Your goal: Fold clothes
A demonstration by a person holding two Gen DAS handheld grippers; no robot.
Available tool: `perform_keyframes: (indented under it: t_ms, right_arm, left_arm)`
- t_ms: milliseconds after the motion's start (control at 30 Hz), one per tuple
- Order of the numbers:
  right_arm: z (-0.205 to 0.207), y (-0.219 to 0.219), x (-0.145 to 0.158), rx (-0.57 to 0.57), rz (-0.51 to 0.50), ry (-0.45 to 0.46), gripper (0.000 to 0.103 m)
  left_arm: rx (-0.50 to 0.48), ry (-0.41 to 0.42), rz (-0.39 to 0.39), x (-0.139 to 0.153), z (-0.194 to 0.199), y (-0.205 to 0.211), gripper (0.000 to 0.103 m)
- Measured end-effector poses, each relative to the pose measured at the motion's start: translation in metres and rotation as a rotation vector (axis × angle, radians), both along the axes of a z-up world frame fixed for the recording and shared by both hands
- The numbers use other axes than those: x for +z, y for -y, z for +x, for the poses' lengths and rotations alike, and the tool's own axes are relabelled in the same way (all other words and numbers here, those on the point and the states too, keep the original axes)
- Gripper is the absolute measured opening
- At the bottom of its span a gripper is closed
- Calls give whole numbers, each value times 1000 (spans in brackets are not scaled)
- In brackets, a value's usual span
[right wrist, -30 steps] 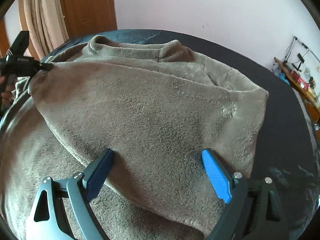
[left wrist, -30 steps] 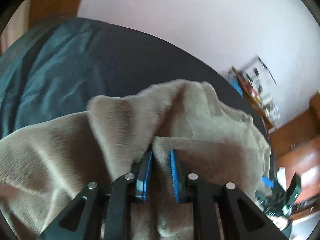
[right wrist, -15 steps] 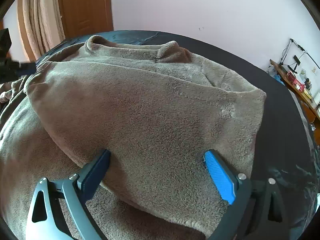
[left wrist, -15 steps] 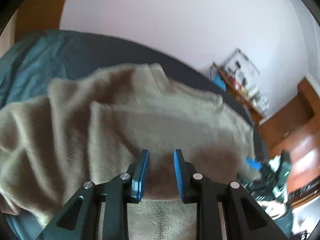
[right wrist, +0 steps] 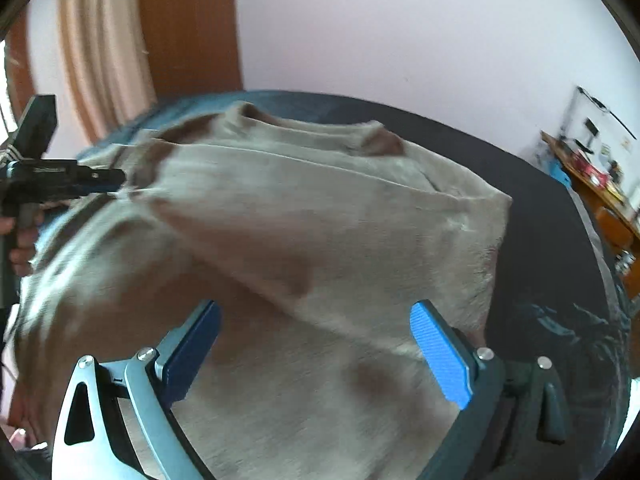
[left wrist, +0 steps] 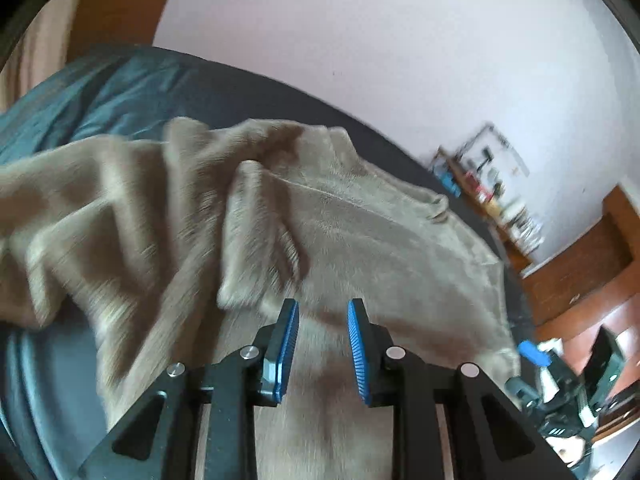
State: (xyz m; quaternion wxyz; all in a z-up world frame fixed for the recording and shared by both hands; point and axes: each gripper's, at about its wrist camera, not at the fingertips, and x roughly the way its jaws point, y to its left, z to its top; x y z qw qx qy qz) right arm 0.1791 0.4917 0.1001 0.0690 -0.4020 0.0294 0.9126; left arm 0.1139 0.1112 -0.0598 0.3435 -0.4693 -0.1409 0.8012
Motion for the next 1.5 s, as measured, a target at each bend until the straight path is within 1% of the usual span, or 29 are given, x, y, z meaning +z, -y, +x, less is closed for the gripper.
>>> perform_keyframes:
  t_ms: [133,233,367,467,567,733,867,933,1067,1100,1133,1167,1200,1267,1367,1500]
  right_arm:
    - [16,37,2,79,-21,-18,98]
    - [27,60,-6,128,-19,-28,100]
    - [36,74,-23,130,-13,-1,100]
    - [40,72,-31,108,-33,15,100]
    - [44,70,-34,82,-49,16,101]
    - [50,67,-39,64,-55,20,101]
    - [52,64,-45,48,-61,35,101]
    - [52,62,-45,41,-69,35,101]
    - [51,62,-47,35,-77,37,101]
    - [50,62,-47,37,-77,41,101]
    - [49,63,-48,38,-77,44,101]
    - [48,63,-49,39,-77,47,101]
    - [48,63,-49,41,-77,47,101]
    - [48,63,-50,42,-80,46,101]
    - [49,60,-50,36,-95,41,101]
    - [51,58,-50,32,-106,36,101]
  left_arm:
    - [130,0,89,7,28,75,27]
    - [263,7,133,10,45,140,27]
    - [449,-2,154,10,63,222,27]
    - [572,25,161,5,70,278,27]
    - [647,48,182,-1,73,314,27]
    - [694,70,195,-11,67,336,27]
    - [715,103,172,-22,60,336,27]
    - [735,122,180,-27,58,339,27]
    - [767,149,165,-36,54,342,27]
    - [774,156,160,-38,53,343,32]
    - [783,161,157,-40,52,344,51]
    - [788,167,175,-42,52,345,63]
    - [793,173,197,-44,51,346,68]
    - [785,172,243,-46,48,347,68]
    - [774,157,230,-45,43,343,68]
    - [758,141,269,-44,39,342,68]
